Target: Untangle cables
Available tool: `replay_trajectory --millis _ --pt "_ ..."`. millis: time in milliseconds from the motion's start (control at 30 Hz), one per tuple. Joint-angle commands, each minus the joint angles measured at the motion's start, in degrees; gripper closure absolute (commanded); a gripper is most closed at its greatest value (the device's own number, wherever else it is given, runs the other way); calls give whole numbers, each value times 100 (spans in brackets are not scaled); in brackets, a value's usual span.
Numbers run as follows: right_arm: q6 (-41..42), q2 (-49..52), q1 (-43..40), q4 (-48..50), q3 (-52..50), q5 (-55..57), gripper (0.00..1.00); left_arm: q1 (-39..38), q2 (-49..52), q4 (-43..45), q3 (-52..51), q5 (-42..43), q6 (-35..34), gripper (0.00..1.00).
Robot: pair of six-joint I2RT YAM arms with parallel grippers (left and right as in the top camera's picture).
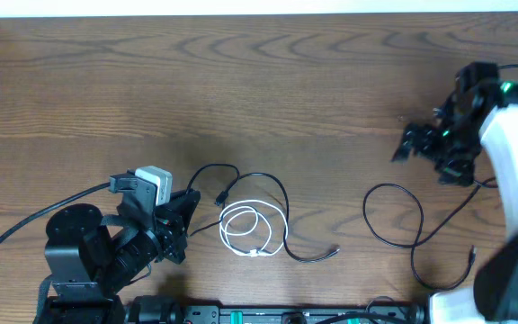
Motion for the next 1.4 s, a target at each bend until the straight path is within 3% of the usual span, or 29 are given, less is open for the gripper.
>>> replay_trajectory --millis 0,333,667,867,1000,1267,1367 --pt "-85 -754 431 278 -702 116 1 24 -9 13 42 39 42 92" --pt "-114 -1679 1325 984 -2151 168 4 24 -9 13 42 37 61 92" --pt "3115 -1932 1705 896 -3029 2076 2 24 -9 9 42 37 59 92" --pt "4175 -2197 1707 944 -3567 2114 1 24 -9 11 42 37 61 93" --pt "5132 -2280 1707 997 -4004 2111 7 24 -9 9 42 37 61 92" --pt "5337 -2280 1705 1646 -4520 1720 11 24 -9 -31 42 39 164 92" --pt "5337 -2280 1705 1847 -4524 1591 20 24 -9 -31 42 39 164 92"
